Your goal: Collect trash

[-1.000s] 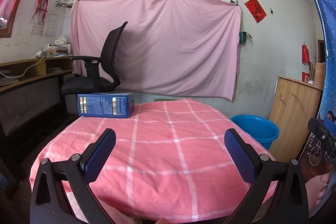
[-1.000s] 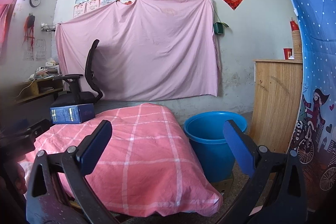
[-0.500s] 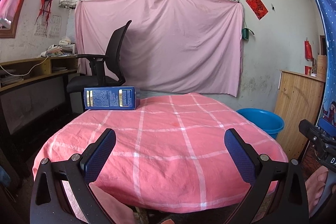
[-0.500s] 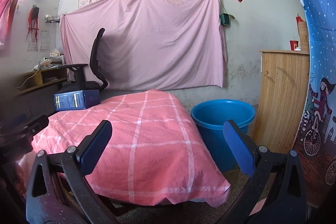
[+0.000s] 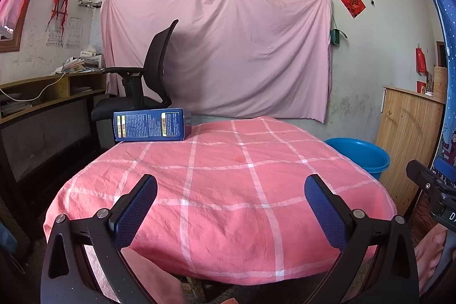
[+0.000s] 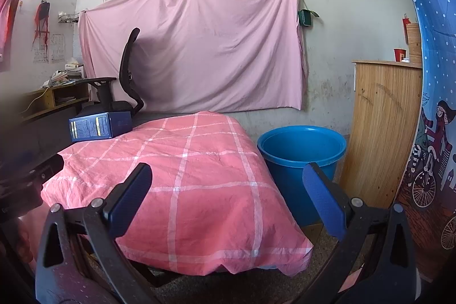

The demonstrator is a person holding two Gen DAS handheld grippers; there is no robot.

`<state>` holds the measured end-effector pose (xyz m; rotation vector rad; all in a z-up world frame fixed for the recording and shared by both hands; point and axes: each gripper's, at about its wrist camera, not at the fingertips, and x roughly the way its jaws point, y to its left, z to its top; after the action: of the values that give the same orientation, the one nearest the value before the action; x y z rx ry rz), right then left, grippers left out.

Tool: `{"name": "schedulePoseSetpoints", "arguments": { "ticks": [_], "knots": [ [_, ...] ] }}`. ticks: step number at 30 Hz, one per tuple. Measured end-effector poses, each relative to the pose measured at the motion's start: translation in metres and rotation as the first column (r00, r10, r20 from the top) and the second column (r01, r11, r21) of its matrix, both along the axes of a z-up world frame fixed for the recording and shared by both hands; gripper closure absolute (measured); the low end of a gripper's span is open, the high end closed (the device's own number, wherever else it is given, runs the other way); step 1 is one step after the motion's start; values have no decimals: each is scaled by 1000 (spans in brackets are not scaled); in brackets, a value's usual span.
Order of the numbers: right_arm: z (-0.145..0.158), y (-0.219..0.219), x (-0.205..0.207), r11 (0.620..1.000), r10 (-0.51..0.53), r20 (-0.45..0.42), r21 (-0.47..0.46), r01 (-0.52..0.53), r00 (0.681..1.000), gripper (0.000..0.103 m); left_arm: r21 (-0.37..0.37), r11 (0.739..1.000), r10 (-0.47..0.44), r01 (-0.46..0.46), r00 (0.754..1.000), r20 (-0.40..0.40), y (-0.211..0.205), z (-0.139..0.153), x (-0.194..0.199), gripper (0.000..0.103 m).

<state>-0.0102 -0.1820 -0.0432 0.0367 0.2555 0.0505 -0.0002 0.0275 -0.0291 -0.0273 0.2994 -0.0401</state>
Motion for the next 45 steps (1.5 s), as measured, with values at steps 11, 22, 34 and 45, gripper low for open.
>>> {"name": "schedulePoseSetpoints", "arguments": {
  "ticks": [11,22,34,45],
  "knots": [
    [-1,2,-1,1000,3,1,-4,-3,1000,0,-2,1000,13,-13,1000,0,4,-2,2,2],
    [-1,2,0,1000,3,1,-4,-3,1000,0,-5,1000,18,-18,1000,1,4,-2,3,2],
    [0,3,0,1000,3,4,-3,-3,1000,0,-4,1000,26,-26,1000,1,0,-3,3,2],
    [0,2,-1,1000,5,5,-2,-5,1000,0,-3,1000,26,-26,1000,2,0,-3,3,2]
  ]
}}
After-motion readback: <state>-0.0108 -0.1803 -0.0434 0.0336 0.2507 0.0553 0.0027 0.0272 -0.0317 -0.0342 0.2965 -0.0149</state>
